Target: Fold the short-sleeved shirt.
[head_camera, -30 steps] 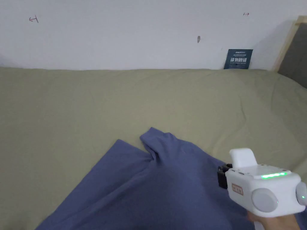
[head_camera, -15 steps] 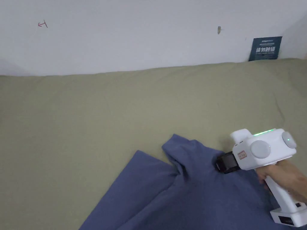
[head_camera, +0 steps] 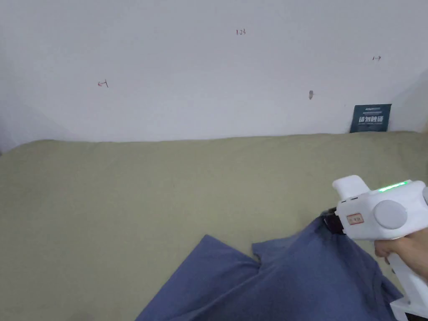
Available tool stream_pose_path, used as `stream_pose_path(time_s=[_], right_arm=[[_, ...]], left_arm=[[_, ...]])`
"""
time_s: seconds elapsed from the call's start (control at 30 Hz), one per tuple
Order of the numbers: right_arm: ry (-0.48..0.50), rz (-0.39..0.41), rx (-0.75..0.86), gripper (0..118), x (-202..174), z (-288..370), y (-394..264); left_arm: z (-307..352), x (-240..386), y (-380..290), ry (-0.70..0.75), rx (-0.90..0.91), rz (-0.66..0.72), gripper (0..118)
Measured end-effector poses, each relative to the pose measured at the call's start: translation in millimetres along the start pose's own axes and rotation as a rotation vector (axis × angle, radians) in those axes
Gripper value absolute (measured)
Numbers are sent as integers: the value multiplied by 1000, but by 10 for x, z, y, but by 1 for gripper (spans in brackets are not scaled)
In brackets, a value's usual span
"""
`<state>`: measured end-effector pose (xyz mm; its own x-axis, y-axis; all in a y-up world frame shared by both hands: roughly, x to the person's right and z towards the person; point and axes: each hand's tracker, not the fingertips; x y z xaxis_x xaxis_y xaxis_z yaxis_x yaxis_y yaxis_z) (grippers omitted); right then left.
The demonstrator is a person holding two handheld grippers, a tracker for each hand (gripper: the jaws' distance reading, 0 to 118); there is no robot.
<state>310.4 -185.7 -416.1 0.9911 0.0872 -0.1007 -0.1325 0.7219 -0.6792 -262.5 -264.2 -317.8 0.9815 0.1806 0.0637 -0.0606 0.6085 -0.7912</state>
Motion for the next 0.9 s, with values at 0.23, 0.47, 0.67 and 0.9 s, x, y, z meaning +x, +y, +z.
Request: stream_pose_path(time_s=[0.23, 0.47, 0.67, 0.9], right_arm=[[-84, -38, 237, 2, 137, 1479, 379], [-181, -107, 418, 2, 434, 2570, 713], [-247, -124, 493, 2, 646, 3105, 969], [-281, -173, 545, 2, 847, 3274, 1352]], left_arm=[[592, 353, 738, 37, 200, -49, 3], [1250, 903, 1600, 14, 380, -99, 3], [1774, 1341, 2260, 36, 477, -169, 3], [2031, 1632, 2933, 56, 499, -189, 3]])
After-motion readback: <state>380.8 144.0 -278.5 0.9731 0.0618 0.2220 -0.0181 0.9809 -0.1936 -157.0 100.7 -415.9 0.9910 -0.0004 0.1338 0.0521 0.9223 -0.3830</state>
